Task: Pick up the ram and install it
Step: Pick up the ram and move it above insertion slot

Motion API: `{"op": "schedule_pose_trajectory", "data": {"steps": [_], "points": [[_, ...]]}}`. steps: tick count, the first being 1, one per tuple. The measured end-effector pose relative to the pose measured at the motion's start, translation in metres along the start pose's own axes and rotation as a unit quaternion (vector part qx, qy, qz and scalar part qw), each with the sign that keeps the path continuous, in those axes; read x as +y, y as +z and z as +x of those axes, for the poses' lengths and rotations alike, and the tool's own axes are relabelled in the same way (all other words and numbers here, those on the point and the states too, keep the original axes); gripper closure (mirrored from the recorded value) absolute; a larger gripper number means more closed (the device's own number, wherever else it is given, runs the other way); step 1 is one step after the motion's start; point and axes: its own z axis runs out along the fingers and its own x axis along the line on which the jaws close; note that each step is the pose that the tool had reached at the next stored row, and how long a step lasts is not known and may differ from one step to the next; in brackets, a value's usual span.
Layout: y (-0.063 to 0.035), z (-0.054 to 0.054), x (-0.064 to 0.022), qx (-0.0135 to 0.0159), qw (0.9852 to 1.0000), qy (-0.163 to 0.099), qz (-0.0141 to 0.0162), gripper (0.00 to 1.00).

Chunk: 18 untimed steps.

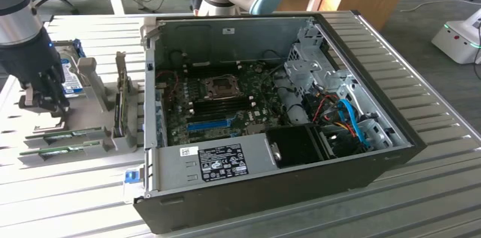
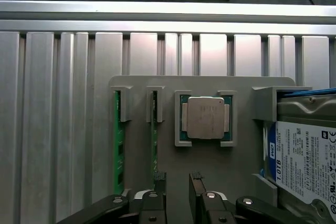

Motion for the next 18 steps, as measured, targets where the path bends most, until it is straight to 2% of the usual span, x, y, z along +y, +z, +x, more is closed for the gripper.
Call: {"op": "schedule_pose_trajectory", "data": {"steps": [18], "points": [[-0.0001, 0.012, -0.0001, 0.0001, 1.0, 0.0, -0.0001, 0.69]]}}
